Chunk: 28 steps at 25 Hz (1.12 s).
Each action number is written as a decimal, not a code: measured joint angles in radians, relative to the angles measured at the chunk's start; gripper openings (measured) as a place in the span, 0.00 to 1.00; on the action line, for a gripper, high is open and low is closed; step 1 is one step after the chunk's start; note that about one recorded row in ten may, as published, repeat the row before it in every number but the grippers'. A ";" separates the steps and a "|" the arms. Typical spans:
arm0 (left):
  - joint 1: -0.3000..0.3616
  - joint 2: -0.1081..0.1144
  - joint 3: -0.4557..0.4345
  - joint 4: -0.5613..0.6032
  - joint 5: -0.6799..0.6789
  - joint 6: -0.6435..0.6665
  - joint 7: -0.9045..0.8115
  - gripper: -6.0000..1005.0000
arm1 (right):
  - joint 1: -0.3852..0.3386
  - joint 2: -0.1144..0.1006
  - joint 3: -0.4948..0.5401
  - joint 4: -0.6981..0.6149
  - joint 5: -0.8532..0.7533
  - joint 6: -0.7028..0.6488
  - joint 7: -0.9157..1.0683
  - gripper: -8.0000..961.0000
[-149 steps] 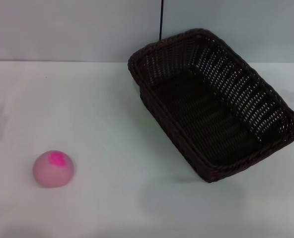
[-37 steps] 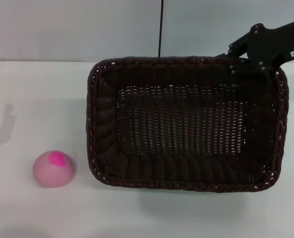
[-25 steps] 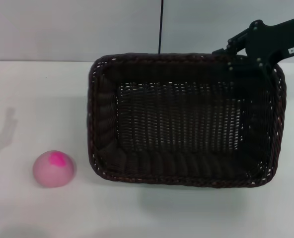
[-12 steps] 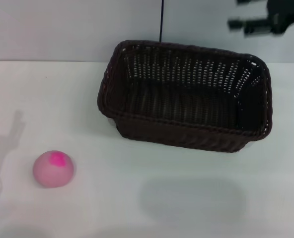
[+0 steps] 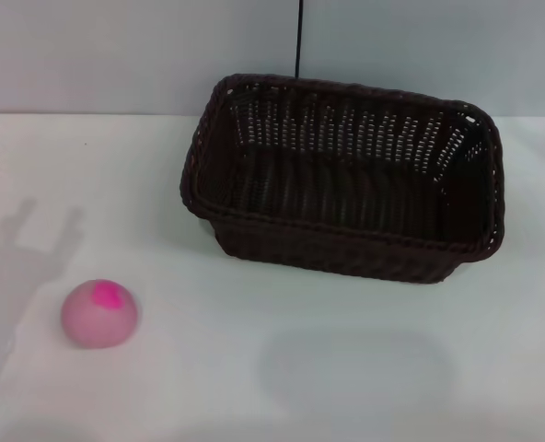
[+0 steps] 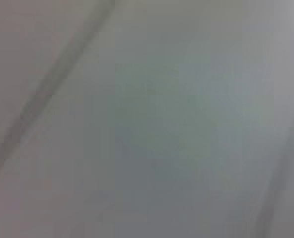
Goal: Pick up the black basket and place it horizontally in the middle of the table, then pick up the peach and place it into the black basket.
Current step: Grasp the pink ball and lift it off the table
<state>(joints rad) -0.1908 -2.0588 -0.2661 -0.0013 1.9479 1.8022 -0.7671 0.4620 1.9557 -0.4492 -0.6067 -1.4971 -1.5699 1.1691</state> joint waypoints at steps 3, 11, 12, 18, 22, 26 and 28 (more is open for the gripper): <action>-0.036 0.005 0.154 0.132 0.001 0.021 -0.038 0.78 | -0.083 0.054 0.003 0.008 0.074 -0.013 -0.004 0.69; -0.047 0.012 0.477 0.351 0.008 0.011 -0.121 0.77 | -0.158 0.082 0.019 0.113 0.153 -0.015 -0.037 0.69; -0.047 0.013 0.496 0.361 0.016 0.008 -0.125 0.77 | -0.158 0.080 0.046 0.141 0.156 -0.015 -0.037 0.69; -0.047 0.011 0.533 0.398 0.112 -0.047 -0.131 0.77 | -0.158 0.088 0.101 0.204 0.157 -0.004 -0.075 0.69; -0.054 0.007 0.538 0.406 0.137 -0.115 -0.118 0.77 | -0.158 0.093 0.113 0.221 0.158 -0.003 -0.083 0.69; -0.063 0.007 0.540 0.411 0.160 -0.144 -0.116 0.76 | -0.159 0.094 0.120 0.221 0.158 -0.001 -0.083 0.69; -0.069 0.007 0.540 0.414 0.182 -0.158 -0.118 0.76 | -0.160 0.094 0.123 0.222 0.156 -0.001 -0.085 0.69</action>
<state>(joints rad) -0.2602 -2.0518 0.2741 0.4128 2.1297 1.6441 -0.8854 0.3022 2.0501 -0.3263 -0.3843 -1.3407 -1.5710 1.0838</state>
